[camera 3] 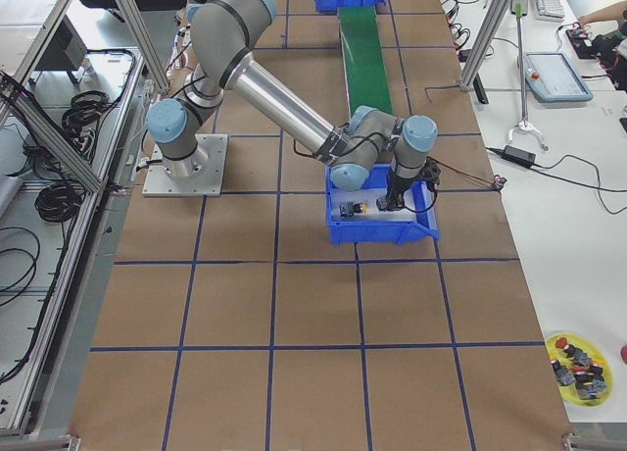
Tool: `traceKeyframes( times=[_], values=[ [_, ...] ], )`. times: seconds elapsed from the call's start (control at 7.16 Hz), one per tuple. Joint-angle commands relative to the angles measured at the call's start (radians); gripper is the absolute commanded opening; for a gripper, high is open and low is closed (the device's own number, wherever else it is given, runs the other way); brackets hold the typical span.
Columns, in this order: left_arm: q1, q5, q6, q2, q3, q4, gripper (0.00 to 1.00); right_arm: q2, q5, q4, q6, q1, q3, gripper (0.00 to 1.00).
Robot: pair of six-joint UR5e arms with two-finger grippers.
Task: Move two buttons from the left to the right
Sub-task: 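Lower the red button into the bin and open the right gripper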
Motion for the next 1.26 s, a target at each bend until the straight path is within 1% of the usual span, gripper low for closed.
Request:
traceKeyframes(
  times=[0.0,0.14,0.42,0.7,0.84,0.98,1.12],
  values=[
    [0.0,-0.001,0.0,0.0,0.0,0.0,1.0,0.011,-0.009,-0.005,0.003,-0.001,0.002,0.86],
    [0.0,-0.001,0.001,0.0,0.0,0.001,1.0,0.011,-0.009,-0.005,0.001,-0.001,0.002,0.99],
    [0.0,-0.001,0.001,0.0,0.0,0.0,1.0,0.003,-0.013,-0.004,-0.002,0.0,-0.009,0.99],
    [0.0,0.0,0.001,0.0,0.0,0.0,1.0,-0.037,-0.015,0.004,0.006,0.006,-0.018,0.99],
    [0.0,0.0,0.001,0.0,0.0,0.001,1.0,-0.08,-0.004,0.009,0.006,0.011,-0.018,1.0],
    [0.0,0.0,0.001,0.0,0.0,0.0,1.0,-0.157,0.005,0.022,0.006,0.014,-0.009,1.0],
    [0.002,0.0,0.001,0.0,0.0,0.0,1.0,-0.233,0.093,0.024,0.008,0.053,-0.005,1.0]
  ],
)
